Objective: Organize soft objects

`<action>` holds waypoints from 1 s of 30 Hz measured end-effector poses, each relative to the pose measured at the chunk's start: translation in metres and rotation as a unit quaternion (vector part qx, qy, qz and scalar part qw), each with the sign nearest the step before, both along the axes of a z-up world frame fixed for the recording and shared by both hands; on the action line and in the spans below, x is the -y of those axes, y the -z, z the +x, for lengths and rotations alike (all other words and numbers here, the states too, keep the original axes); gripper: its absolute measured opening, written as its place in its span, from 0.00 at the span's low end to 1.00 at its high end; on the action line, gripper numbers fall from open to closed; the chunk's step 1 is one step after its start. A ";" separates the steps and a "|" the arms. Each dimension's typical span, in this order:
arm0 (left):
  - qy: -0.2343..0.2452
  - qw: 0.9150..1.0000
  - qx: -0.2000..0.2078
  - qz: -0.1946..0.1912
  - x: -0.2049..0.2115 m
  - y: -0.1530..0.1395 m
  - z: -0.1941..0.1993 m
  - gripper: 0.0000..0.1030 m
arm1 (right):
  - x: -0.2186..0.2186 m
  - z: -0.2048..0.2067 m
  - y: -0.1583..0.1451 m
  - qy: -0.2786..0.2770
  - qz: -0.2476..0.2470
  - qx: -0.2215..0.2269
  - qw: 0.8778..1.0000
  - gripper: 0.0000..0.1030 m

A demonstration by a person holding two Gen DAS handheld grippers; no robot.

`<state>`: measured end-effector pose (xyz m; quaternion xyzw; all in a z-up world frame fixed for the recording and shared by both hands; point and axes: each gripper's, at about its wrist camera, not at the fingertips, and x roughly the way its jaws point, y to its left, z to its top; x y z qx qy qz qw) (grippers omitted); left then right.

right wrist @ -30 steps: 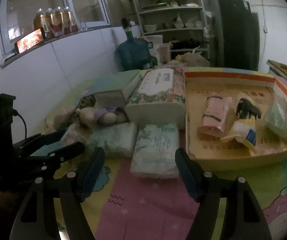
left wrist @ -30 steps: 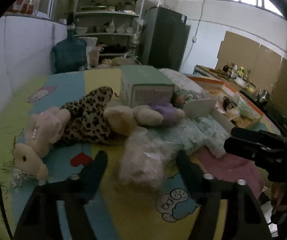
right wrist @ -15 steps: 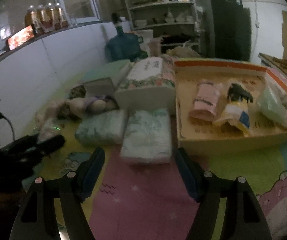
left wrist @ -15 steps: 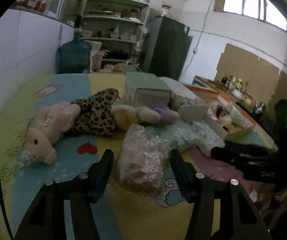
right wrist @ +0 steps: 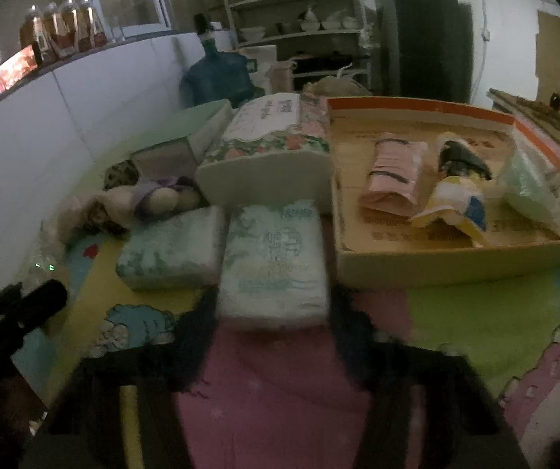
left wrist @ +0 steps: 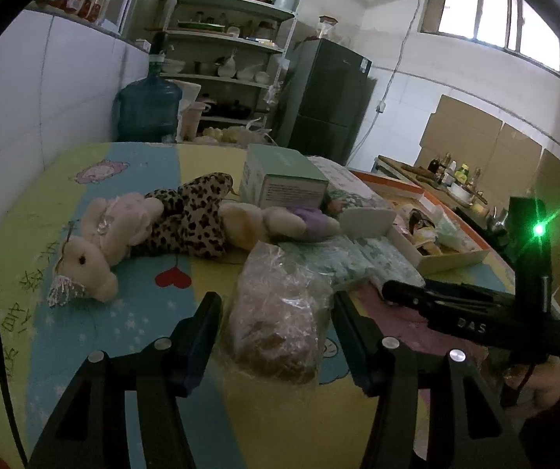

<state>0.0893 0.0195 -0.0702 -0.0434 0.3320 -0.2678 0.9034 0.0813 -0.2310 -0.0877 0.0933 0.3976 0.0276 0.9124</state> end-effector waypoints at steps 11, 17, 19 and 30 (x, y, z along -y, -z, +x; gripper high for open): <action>0.009 1.000 0.001 -0.012 0.013 -0.010 -0.013 0.57 | 0.004 -0.033 -0.016 -0.026 0.018 0.022 0.999 0.47; 0.018 1.000 0.013 -0.019 0.027 -0.024 -0.016 0.57 | 0.013 -0.047 -0.033 -0.023 0.028 0.050 0.998 0.48; 0.022 0.999 0.019 -0.019 0.033 -0.028 -0.016 0.57 | 0.020 -0.050 -0.038 -0.019 0.030 0.060 0.998 0.48; 0.070 0.996 0.048 -0.018 0.102 -0.056 -0.008 0.57 | 0.079 -0.064 -0.057 0.029 0.025 0.095 0.995 0.48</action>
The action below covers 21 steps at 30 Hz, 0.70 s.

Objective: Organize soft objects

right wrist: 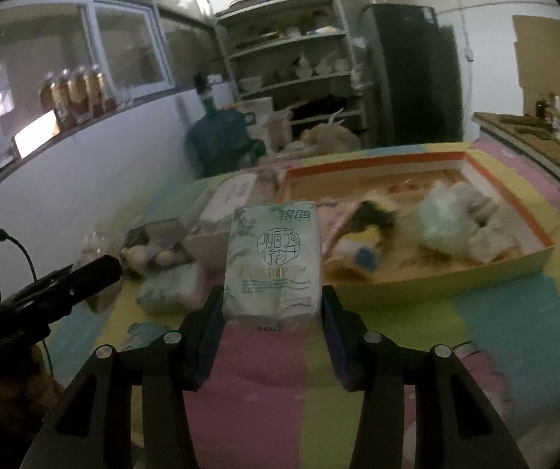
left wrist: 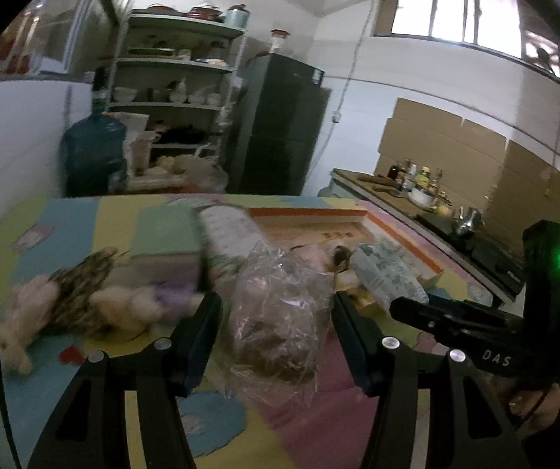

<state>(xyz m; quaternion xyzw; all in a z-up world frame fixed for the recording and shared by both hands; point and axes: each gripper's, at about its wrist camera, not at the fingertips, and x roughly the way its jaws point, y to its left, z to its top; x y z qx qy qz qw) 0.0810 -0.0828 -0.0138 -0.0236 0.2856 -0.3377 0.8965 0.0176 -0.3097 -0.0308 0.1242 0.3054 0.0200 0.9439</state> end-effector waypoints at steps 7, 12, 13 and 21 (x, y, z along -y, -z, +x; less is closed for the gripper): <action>0.026 1.000 0.014 0.005 0.056 -0.015 0.010 0.57 | 0.045 0.001 -0.009 0.033 -0.010 0.015 0.999 0.48; 0.039 0.999 0.011 -0.001 0.099 -0.023 0.026 0.57 | 0.081 0.007 -0.018 0.053 -0.022 0.031 0.998 0.48; 0.040 0.999 0.010 0.000 0.108 -0.023 0.030 0.57 | 0.089 0.009 -0.020 0.055 -0.024 0.034 0.998 0.48; 0.032 0.999 -0.017 -0.011 0.164 -0.019 0.070 0.57 | 0.144 0.028 -0.022 0.067 -0.041 0.038 0.996 0.48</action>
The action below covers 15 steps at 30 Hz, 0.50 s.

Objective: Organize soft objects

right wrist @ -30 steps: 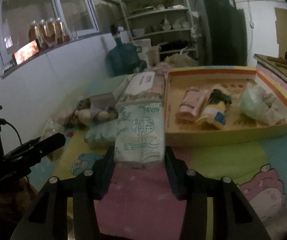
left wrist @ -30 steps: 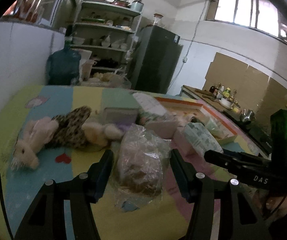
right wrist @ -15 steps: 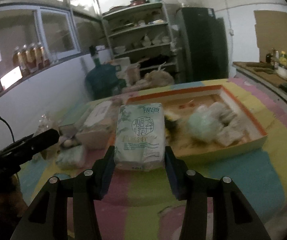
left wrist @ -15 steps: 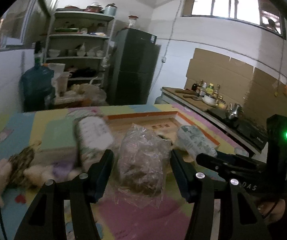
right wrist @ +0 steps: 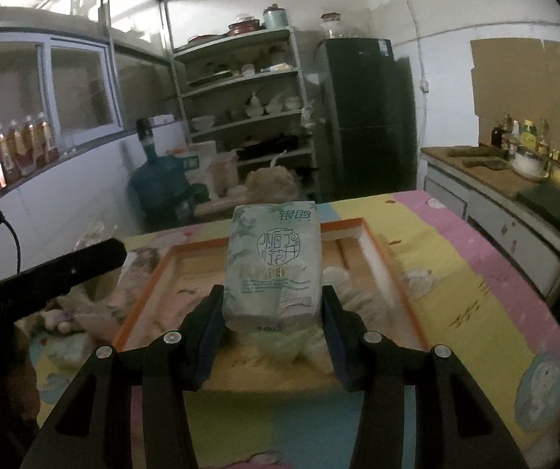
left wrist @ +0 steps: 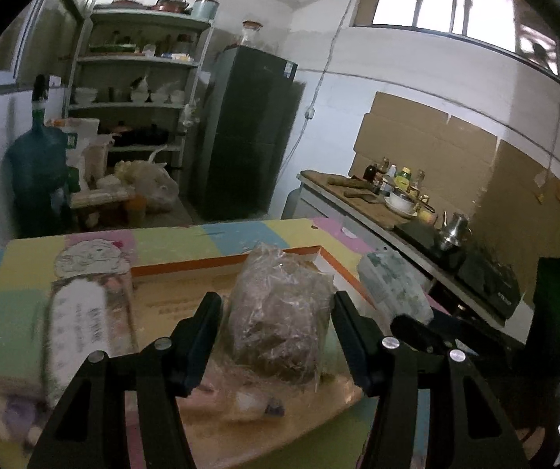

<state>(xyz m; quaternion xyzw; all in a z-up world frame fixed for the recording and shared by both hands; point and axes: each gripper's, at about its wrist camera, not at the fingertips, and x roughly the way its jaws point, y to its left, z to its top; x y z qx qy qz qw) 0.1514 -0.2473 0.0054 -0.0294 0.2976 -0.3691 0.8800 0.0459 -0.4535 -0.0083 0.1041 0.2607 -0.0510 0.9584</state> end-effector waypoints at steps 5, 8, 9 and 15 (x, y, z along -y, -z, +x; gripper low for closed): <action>-0.010 1.000 -0.014 0.016 0.036 0.008 0.028 0.57 | 0.027 0.021 0.004 -0.009 -0.008 -0.014 1.000 0.48; -0.013 0.999 -0.032 0.021 0.052 0.015 0.044 0.57 | 0.037 0.035 0.006 -0.022 -0.007 -0.023 0.999 0.48; -0.013 0.999 -0.037 0.022 0.056 0.017 0.047 0.57 | 0.041 0.041 0.008 -0.028 -0.006 -0.028 0.999 0.48; -0.016 0.997 -0.069 0.037 0.076 0.029 0.073 0.57 | 0.055 0.072 0.015 -0.051 0.001 -0.051 0.997 0.48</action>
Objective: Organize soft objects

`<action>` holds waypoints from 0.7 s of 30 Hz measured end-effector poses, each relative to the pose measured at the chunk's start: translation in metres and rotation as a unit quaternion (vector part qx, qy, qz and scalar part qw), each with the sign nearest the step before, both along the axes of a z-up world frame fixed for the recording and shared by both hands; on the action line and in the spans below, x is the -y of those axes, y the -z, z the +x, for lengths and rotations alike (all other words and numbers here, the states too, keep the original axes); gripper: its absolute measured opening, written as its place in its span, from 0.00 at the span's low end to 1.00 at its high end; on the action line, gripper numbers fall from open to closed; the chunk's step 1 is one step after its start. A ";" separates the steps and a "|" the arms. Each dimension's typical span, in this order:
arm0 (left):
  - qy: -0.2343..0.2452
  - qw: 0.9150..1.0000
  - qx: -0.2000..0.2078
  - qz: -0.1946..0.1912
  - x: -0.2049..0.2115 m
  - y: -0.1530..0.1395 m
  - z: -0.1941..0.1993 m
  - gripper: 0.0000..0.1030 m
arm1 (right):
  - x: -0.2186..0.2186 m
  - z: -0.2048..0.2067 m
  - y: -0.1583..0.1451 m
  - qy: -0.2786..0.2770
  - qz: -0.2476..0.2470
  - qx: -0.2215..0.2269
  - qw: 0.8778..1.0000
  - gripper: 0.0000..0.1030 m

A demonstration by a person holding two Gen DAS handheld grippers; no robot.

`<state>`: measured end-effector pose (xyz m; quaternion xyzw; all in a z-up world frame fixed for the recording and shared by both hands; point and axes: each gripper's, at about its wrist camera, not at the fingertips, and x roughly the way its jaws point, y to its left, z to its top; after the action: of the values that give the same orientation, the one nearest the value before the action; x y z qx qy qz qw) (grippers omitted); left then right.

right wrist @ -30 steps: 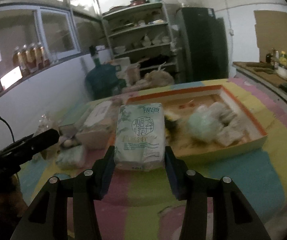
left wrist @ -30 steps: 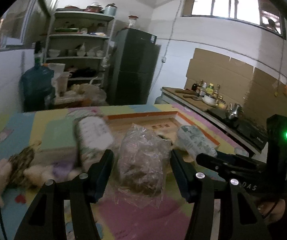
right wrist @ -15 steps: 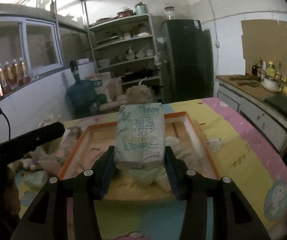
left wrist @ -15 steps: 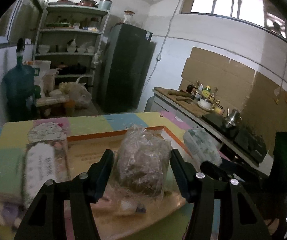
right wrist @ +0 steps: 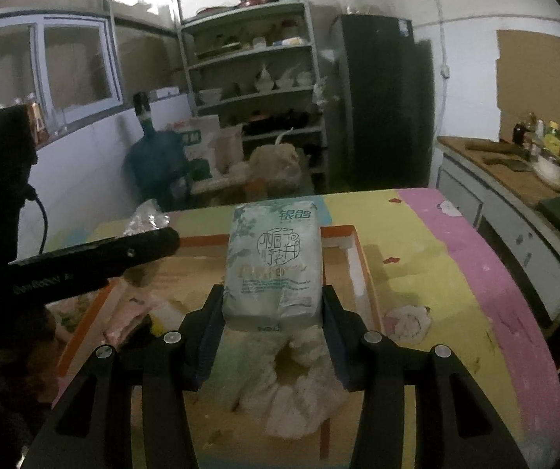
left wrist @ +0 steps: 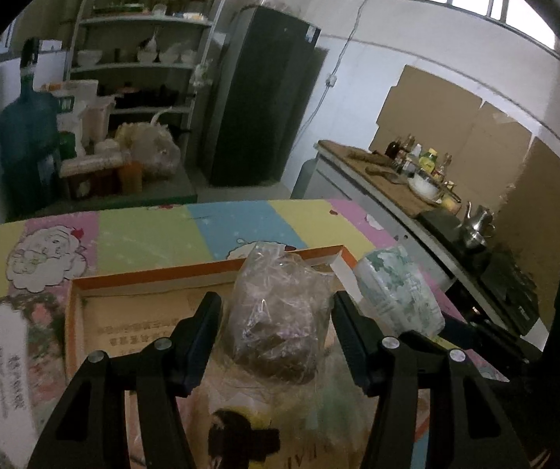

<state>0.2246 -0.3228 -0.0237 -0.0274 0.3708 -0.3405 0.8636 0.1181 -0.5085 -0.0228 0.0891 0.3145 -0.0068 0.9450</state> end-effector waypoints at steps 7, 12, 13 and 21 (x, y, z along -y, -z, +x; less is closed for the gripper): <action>-0.007 0.999 -0.032 0.019 0.017 0.015 0.023 0.57 | 0.009 0.033 0.013 -0.022 0.013 -0.038 0.999 0.48; -0.012 0.998 -0.056 0.038 0.023 0.030 0.036 0.57 | 0.009 0.049 0.024 -0.026 0.020 -0.060 0.998 0.48; -0.014 0.997 -0.060 0.041 0.022 0.033 0.038 0.57 | 0.009 0.051 0.026 -0.028 0.021 -0.064 0.997 0.48; -0.019 0.995 -0.085 0.054 0.022 0.049 0.045 0.57 | 0.009 0.061 0.041 -0.033 0.027 -0.084 0.996 0.48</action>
<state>0.2692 -0.3447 -0.0723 -0.0171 0.4601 -0.2998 0.8356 0.1794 -0.5176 -0.0640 0.1028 0.3956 0.0256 0.9123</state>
